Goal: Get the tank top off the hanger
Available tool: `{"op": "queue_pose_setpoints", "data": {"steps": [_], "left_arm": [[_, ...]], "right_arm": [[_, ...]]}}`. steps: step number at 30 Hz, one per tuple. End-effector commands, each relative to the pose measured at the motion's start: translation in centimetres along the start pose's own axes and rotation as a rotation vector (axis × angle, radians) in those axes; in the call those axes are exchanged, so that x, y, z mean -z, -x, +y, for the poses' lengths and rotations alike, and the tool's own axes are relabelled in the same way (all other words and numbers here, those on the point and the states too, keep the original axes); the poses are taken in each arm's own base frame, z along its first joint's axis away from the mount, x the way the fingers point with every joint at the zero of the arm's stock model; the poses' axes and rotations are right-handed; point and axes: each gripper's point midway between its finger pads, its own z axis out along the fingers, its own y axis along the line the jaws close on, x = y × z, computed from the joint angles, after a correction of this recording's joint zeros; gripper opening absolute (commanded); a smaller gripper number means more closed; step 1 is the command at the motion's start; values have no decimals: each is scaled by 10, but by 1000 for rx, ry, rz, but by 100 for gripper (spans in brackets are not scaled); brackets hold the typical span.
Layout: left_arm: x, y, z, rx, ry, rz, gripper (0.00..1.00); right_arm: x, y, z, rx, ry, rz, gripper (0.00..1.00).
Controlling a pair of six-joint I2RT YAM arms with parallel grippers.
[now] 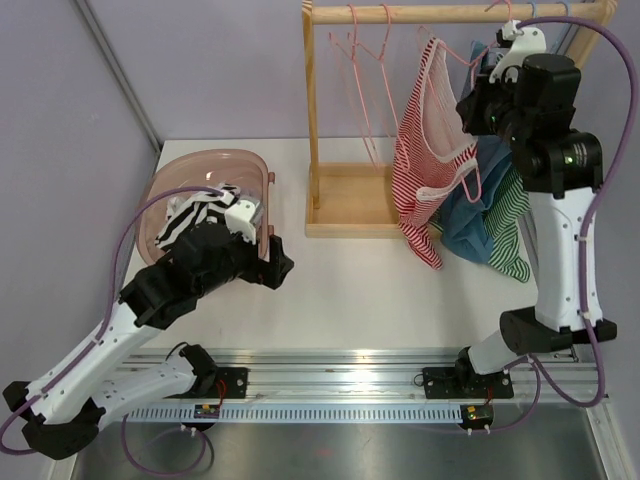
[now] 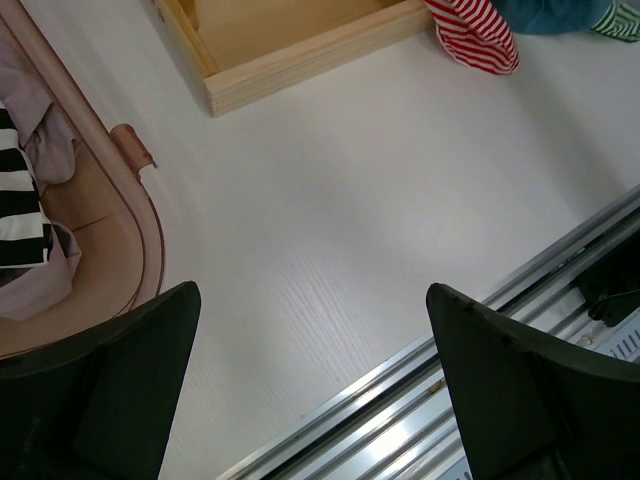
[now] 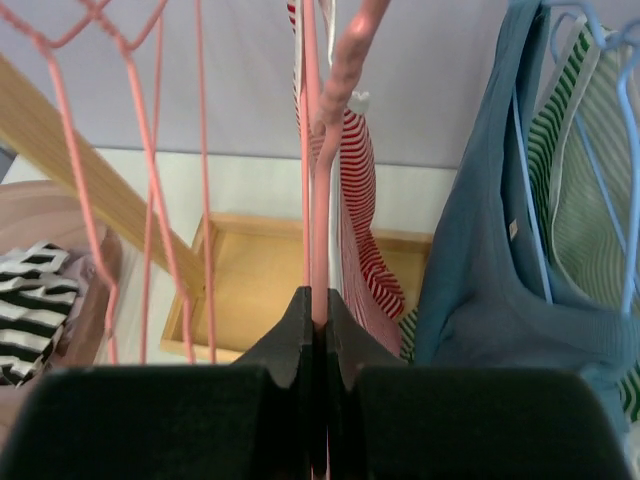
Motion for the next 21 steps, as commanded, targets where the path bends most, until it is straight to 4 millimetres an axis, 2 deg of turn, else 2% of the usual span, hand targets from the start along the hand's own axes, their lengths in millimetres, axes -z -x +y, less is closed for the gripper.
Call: {"op": "queue_pose_setpoints", "data": {"steps": [1, 3, 4, 5, 6, 7, 8, 9, 10, 12, 13, 15, 16, 18, 19, 20, 21], "left_arm": [[24, 61, -15, 56, -50, -211, 99], [33, 81, -21, 65, -73, -265, 99], [38, 91, -26, 65, -86, -296, 99], [36, 97, -29, 63, -92, -301, 99], [44, 113, -35, 64, -106, -341, 99], [47, 119, -41, 58, -123, -352, 99], [48, 126, -43, 54, -121, -367, 99], [45, 134, -49, 39, -128, -376, 99], [52, 146, -57, 33, -144, -407, 99], [48, 160, -67, -6, -146, -428, 99], [55, 174, -78, -18, -161, -459, 99], [57, 185, -96, -80, -186, -480, 99], [47, 190, -105, -106, -175, -476, 99], [57, 213, -123, -167, -193, -540, 99], [59, 215, -135, -190, -201, -548, 99], [58, 228, -146, -203, -193, -565, 99], [57, 229, -153, -224, -191, -562, 99]], "right_arm": [[51, -5, 11, -43, 66, -15, 0], [63, -20, 14, -54, 84, 18, 0], [74, -35, 14, -58, 93, 46, 0], [81, -41, 17, -57, 113, 58, 0], [88, -50, 17, -58, 117, 75, 0], [103, -63, 15, -57, 113, 96, 0], [111, -70, 15, -59, 113, 104, 0], [115, -85, 15, -60, 116, 140, 0], [135, -92, 15, -58, 124, 138, 0], [150, -108, 18, -55, 153, 171, 0], [168, -116, 18, -51, 162, 180, 0], [184, -124, 19, -39, 175, 195, 0], [200, -128, 18, -37, 171, 192, 0], [213, -125, 12, -44, 138, 146, 0], [227, -123, 11, -41, 140, 106, 0], [234, -122, 11, -38, 143, 91, 0], [241, -119, 12, -49, 148, 71, 0]]}}
